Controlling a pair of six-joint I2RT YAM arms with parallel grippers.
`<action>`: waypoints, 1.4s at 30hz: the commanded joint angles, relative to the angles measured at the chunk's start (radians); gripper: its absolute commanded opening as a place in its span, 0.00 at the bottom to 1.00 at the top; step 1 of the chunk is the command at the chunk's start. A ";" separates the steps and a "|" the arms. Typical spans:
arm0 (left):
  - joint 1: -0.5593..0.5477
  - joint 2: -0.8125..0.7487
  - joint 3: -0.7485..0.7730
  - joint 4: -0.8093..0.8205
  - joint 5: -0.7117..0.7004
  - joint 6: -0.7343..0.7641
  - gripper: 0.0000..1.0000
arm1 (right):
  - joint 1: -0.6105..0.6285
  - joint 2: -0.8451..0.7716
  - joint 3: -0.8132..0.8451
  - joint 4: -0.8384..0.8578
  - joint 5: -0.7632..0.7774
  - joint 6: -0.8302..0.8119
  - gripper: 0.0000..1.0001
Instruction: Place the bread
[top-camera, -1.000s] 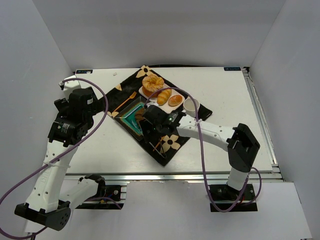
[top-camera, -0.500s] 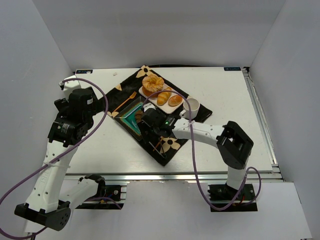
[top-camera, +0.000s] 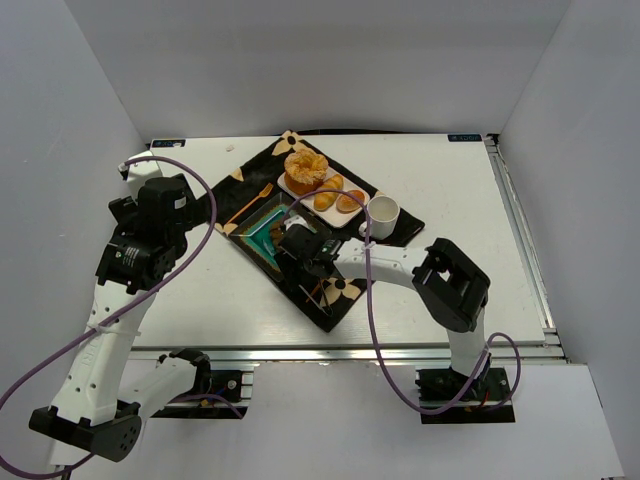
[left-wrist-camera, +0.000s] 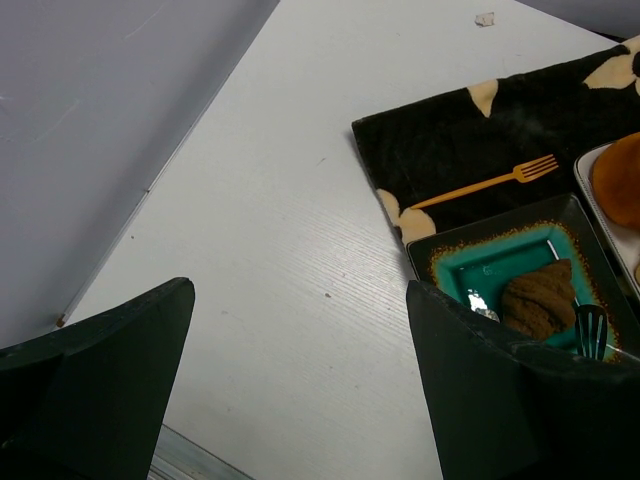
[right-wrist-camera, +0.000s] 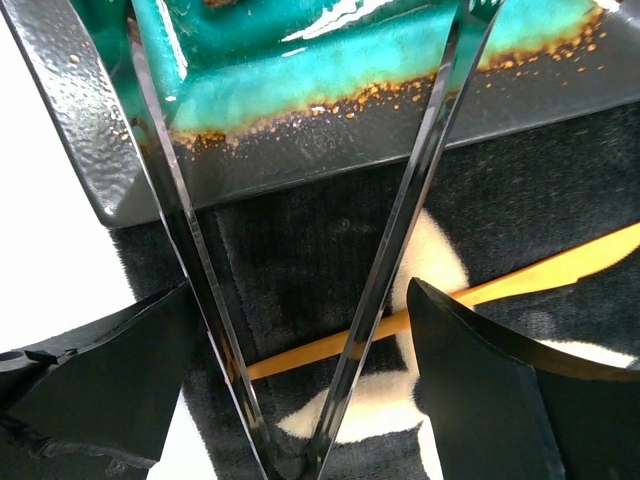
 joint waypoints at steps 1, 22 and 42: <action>-0.006 -0.015 -0.010 0.004 -0.015 0.009 0.98 | 0.003 0.018 0.038 0.010 -0.005 0.014 0.89; -0.006 -0.022 -0.019 0.004 -0.032 0.012 0.98 | 0.003 -0.034 0.044 -0.050 0.018 0.037 0.70; -0.006 -0.018 -0.022 0.006 -0.032 0.010 0.98 | 0.046 -0.229 0.058 -0.143 0.033 0.086 0.72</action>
